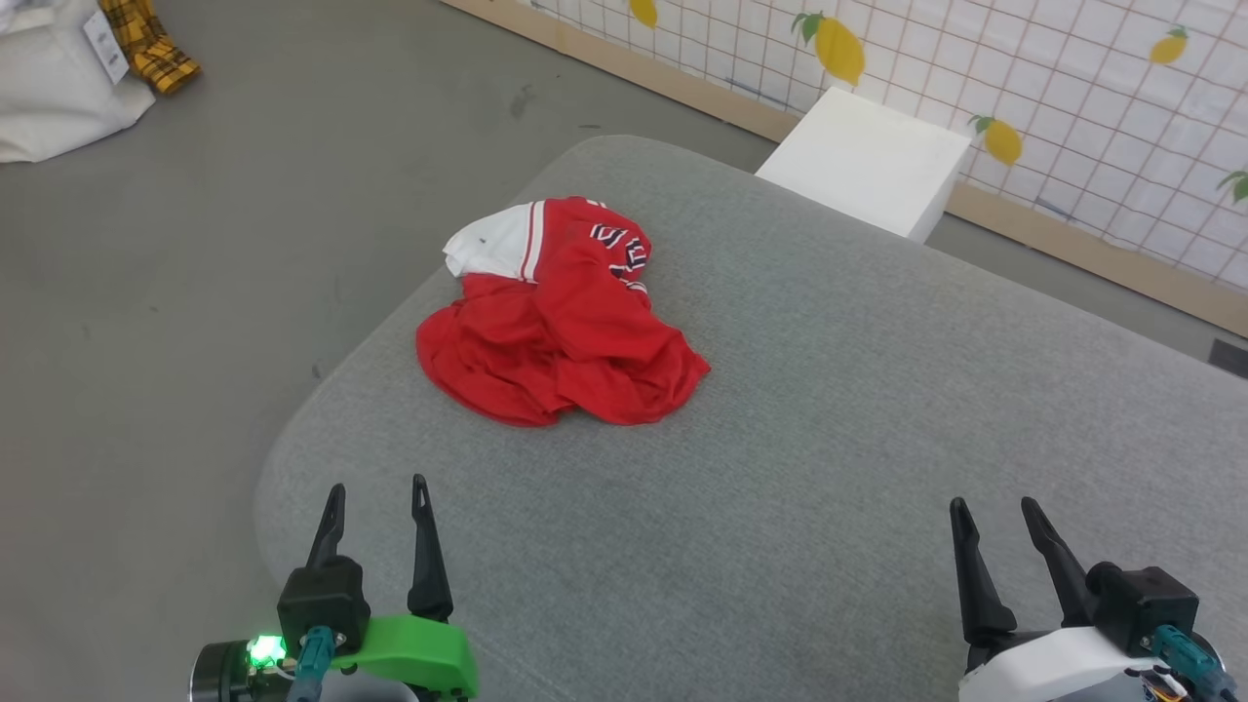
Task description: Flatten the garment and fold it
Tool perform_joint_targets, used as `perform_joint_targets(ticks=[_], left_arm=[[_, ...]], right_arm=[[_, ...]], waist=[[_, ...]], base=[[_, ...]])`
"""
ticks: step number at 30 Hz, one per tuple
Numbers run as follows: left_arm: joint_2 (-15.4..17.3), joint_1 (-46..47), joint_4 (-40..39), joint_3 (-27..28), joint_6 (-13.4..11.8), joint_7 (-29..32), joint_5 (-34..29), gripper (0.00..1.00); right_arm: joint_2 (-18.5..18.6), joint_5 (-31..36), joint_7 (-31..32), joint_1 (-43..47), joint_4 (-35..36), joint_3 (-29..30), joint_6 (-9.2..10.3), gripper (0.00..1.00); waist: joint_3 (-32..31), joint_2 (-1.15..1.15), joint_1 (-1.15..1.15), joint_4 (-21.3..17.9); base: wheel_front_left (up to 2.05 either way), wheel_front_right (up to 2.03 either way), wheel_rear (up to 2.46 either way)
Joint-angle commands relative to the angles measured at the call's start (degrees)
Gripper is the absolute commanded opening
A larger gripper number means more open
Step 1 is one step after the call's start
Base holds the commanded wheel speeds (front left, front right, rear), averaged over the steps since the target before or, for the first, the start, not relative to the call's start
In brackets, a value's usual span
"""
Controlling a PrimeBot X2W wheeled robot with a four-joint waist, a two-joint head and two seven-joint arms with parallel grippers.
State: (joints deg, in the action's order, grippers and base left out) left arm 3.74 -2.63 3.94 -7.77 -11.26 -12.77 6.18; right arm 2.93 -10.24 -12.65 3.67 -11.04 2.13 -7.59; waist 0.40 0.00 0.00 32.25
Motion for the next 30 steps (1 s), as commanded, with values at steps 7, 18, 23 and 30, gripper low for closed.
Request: perform_joint_targets(ticks=[7, 18, 23, 30], left_arm=[[0.2, -1.4, 0.4, -0.7, -1.3, -1.4, 1.0, 1.00], [0.3, -1.5, 1.4, -1.4, -1.6, -2.2, 1.3, 1.00], [0.3, -0.9, 1.8, -1.9, -1.2, -2.2, 1.2, 1.00], [0.1, 5.3, 3.3, -2.4, 0.6, -2.1, 2.5, 1.00]], right_arm=[[0.0, -0.5, -1.5, 1.1, -1.0, 0.1, 0.09, 1.00], [-0.1, -1.1, -2.3, 1.6, -1.7, 0.0, 0.10, 1.00], [-0.1, -0.6, -2.3, 1.2, -1.1, 0.0, 0.10, 1.00], [-0.1, 0.7, -1.7, 0.1, 1.3, -0.2, 0.10, 1.00]], waist=[[0.3, 0.00, 0.00, 2.3], [-0.1, 0.00, 0.00, 3.7], [-0.2, 0.00, 0.00, 3.1], [0.6, 0.00, 0.00, 1.7]], base=[[0.00, 0.00, 0.00], [0.00, 0.00, 0.00], [0.00, 0.00, 0.00], [0.00, 0.00, 0.00]])
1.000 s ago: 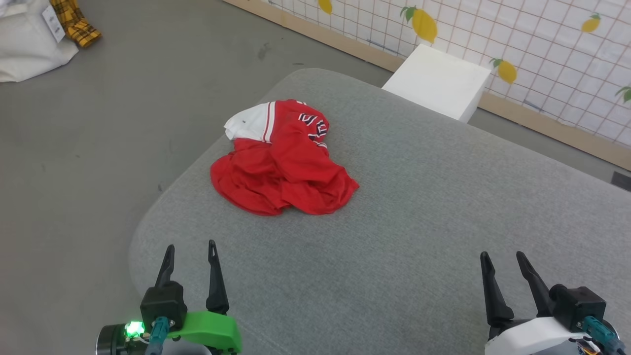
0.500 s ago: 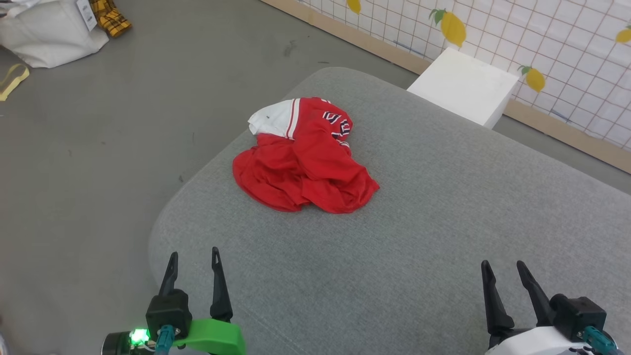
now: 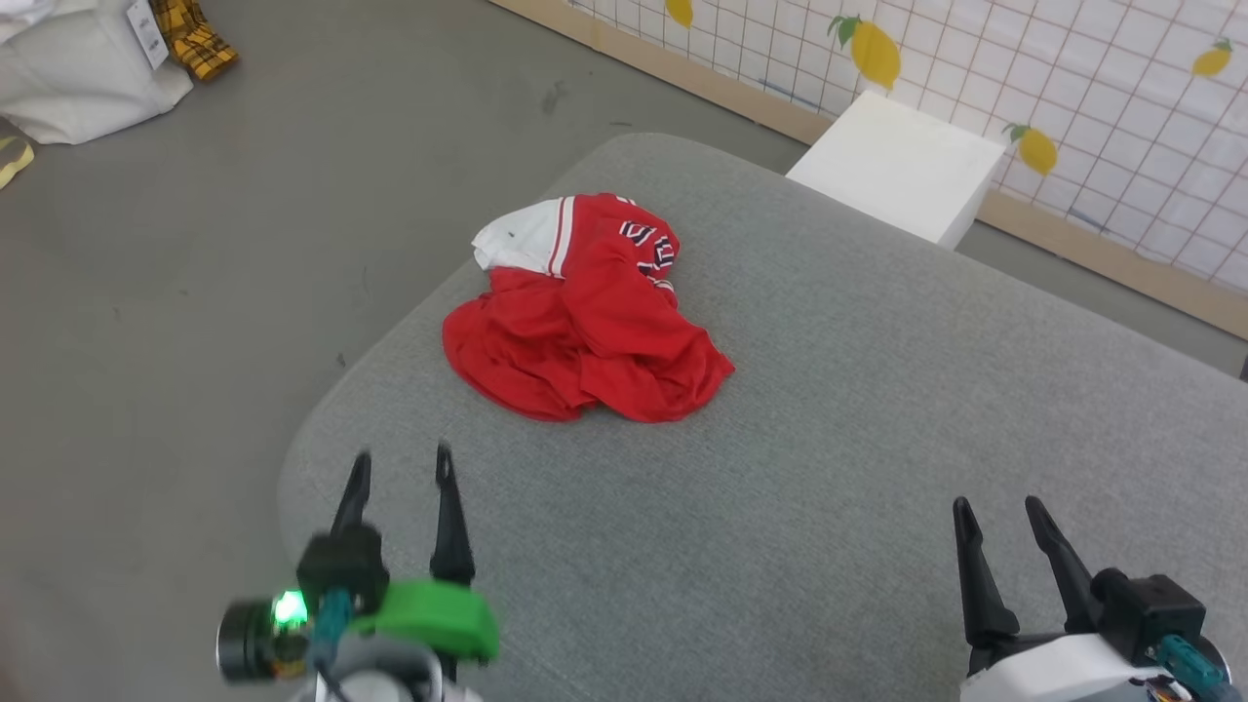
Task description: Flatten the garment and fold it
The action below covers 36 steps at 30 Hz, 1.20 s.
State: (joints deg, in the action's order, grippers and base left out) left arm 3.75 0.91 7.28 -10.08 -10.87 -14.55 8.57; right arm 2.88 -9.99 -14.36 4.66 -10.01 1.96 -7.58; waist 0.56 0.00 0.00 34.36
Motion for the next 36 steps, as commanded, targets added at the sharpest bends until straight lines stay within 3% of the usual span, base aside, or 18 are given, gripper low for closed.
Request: perform_joint_targets(ticks=[1, 10, 17, 25, 31, 34, 35, 36], left_arm=[[0.1, 3.3, 0.5, -0.2, 0.6, -0.2, 0.5, 1.00], [-0.5, 24.5, 13.6, 1.3, 3.7, 5.8, 7.9, 1.00], [-0.6, 38.5, 29.3, 4.3, 4.9, 18.9, 15.6, 1.00], [-0.5, 45.2, 40.4, 5.9, 1.5, 29.4, 18.9, 1.00], [-0.7, 46.2, 46.5, 4.5, -1.7, 36.6, 19.7, 1.00], [-0.8, 45.9, 48.0, 3.5, -1.4, 39.1, 21.5, 1.00], [-0.8, 45.7, 47.9, 3.0, -0.8, 39.5, 23.0, 0.83], [-0.8, 45.6, 47.6, 2.4, -0.4, 39.1, 24.1, 0.29]], right_arm=[[0.0, 0.7, 0.4, -1.0, 0.8, -0.1, 0.09, 1.00], [0.0, 4.8, 5.7, -4.4, 10.7, -2.6, 0.09, 1.00], [2.1, 5.6, 10.4, -4.8, 19.9, -2.5, 0.09, 1.00], [4.9, 4.2, 12.9, -4.1, 25.6, -0.1, 0.09, 1.00], [5.8, 3.5, 13.0, -3.7, 27.1, 0.9, 0.09, 1.00], [5.9, 3.3, 13.2, -3.9, 27.4, 0.9, 0.09, 1.00], [6.0, 3.3, 13.3, -4.1, 27.5, 0.8, 0.09, 1.00], [6.0, 3.2, 13.3, -4.2, 27.5, 0.8, 0.09, 1.00]], waist=[[0.8, 0.00, 0.00, -0.6], [8.2, 0.00, 0.00, -6.7], [15.7, 0.00, 0.00, -12.4], [21.3, 0.00, 0.00, -16.5], [23.2, 0.00, 0.00, -16.6], [23.6, 0.00, 0.00, -16.2], [23.8, 0.00, 0.00, -16.1], [23.8, 0.00, 0.00, -16.0]], base=[[0.00, 0.00, 0.00], [0.00, 0.00, 0.00], [0.00, 0.00, 0.00], [0.00, 0.00, 0.00], [0.00, 0.00, 0.00], [0.00, 0.00, 0.00], [0.00, 0.00, 0.00], [0.00, 0.00, 0.00]])
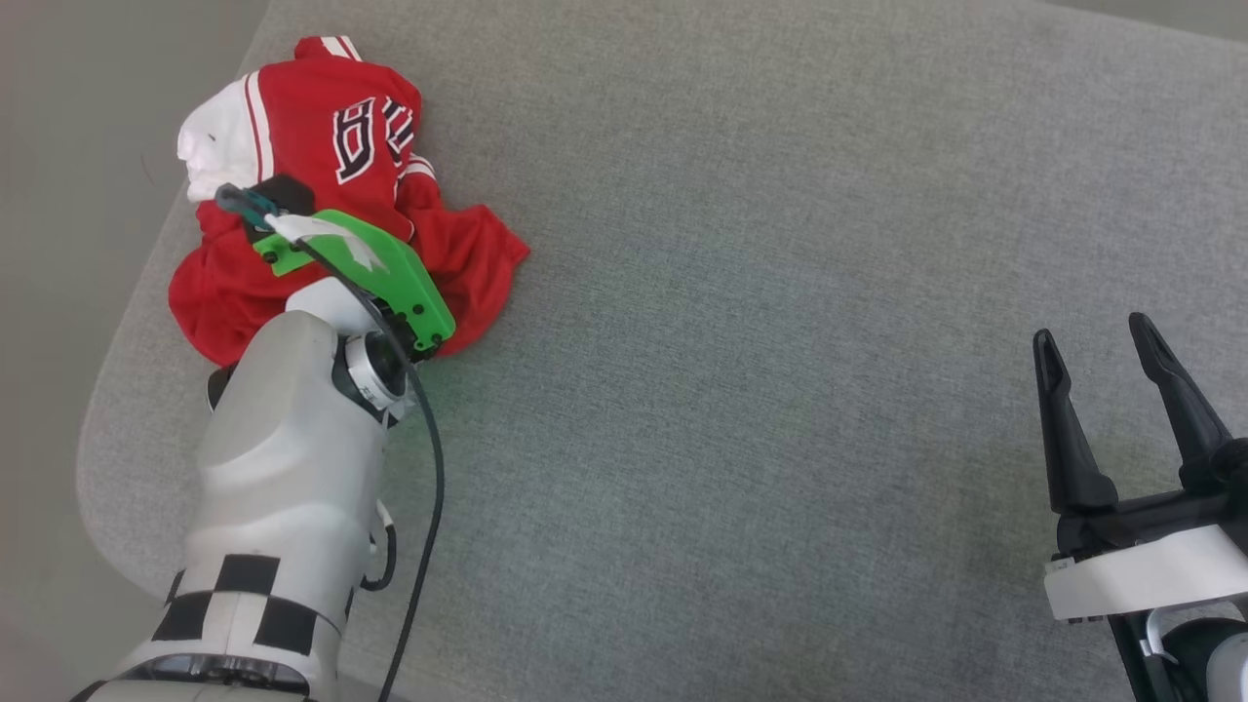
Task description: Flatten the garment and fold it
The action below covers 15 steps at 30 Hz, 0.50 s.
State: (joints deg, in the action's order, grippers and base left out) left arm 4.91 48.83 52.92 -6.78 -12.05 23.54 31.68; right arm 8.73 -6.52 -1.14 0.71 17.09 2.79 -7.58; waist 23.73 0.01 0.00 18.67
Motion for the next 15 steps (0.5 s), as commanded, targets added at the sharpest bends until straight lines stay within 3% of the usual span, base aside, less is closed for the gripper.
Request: perform_joint_targets(ticks=[1, 9, 15], left_arm=[[-2.0, -2.6, 1.5, -1.5, 0.9, 0.2, 2.4, 0.00], [-1.7, -0.5, -3.9, -3.7, 1.9, -15.5, 4.9, 0.00], [3.2, 4.9, -9.2, -4.5, 3.8, -22.0, 1.5, 0.00]], right_arm=[[0.2, -0.3, 0.1, -0.4, 0.4, -0.1, 0.09, 1.00], [-0.3, -0.5, -0.4, -0.1, -1.7, -1.0, 0.09, 1.00], [-2.4, -0.6, -1.5, -0.5, -4.6, -2.0, 0.09, 1.00]], waist=[[0.6, -0.01, 0.00, -0.1], [-3.0, -0.01, 0.00, 2.1], [-8.3, -0.01, 0.00, 2.1]], base=[[0.00, 0.00, 0.00], [0.00, 0.00, 0.00], [0.00, 0.00, 0.00]])
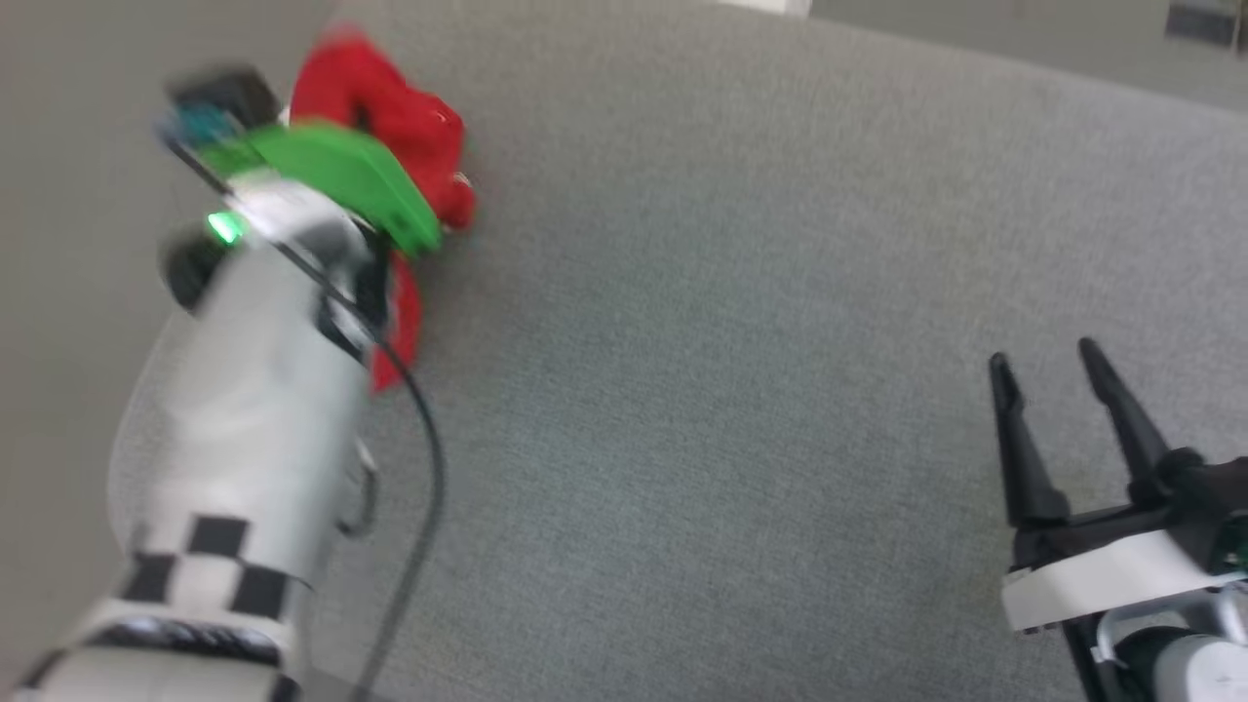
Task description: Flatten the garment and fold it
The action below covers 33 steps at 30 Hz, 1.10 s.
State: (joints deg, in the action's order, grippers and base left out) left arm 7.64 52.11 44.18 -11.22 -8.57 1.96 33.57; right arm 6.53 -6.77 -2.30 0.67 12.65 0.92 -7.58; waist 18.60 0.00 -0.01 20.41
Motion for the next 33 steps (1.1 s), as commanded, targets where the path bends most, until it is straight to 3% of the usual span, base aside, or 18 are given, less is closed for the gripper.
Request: perform_joint_targets(ticks=[1, 5, 11, 19, 26, 33], left_arm=[[1.5, 2.8, -1.8, -0.4, 0.8, -0.7, -1.0, 0.00], [4.6, 8.4, -7.6, -1.9, 2.8, 0.2, -3.0, 0.00], [6.2, 17.4, -16.6, -5.8, 6.4, 4.0, -5.7, 0.00], [1.5, 22.5, -20.2, -8.0, 9.4, 8.2, -2.2, 0.00], [-1.8, 18.0, -20.1, -11.5, 10.5, 12.3, 0.5, 0.00], [-4.0, 5.2, -18.2, -17.1, 10.0, 17.3, 4.8, 0.00]], right_arm=[[-0.6, -0.3, -0.6, -0.6, -0.8, -0.5, 0.09, 1.00], [-1.9, -0.4, -1.8, -0.9, -3.1, -1.3, 0.09, 1.00], [-3.3, -0.9, -4.5, -0.9, -7.6, -1.0, 0.09, 1.00], [-3.6, -3.3, -7.9, -1.4, -13.1, -0.2, 0.09, 1.00], [-3.6, -3.4, -9.0, -0.8, -14.9, 2.7, 0.09, 1.00], [-3.6, -3.4, -9.0, 0.1, -13.9, 4.2, 0.09, 1.00]], waist=[[-4.1, 0.00, 0.01, 0.1], [-7.1, 0.00, 0.01, -1.8], [-11.5, 0.00, 0.01, -6.5], [-15.9, 0.00, 0.01, -15.4], [-16.6, 0.00, 0.01, -21.2], [-15.4, 0.00, 0.01, -23.7]], base=[[0.00, 0.00, 0.00], [0.00, 0.00, 0.00], [0.00, 0.00, 0.00], [0.00, 0.00, 0.00], [0.00, 0.00, 0.00], [0.00, 0.00, 0.00]])
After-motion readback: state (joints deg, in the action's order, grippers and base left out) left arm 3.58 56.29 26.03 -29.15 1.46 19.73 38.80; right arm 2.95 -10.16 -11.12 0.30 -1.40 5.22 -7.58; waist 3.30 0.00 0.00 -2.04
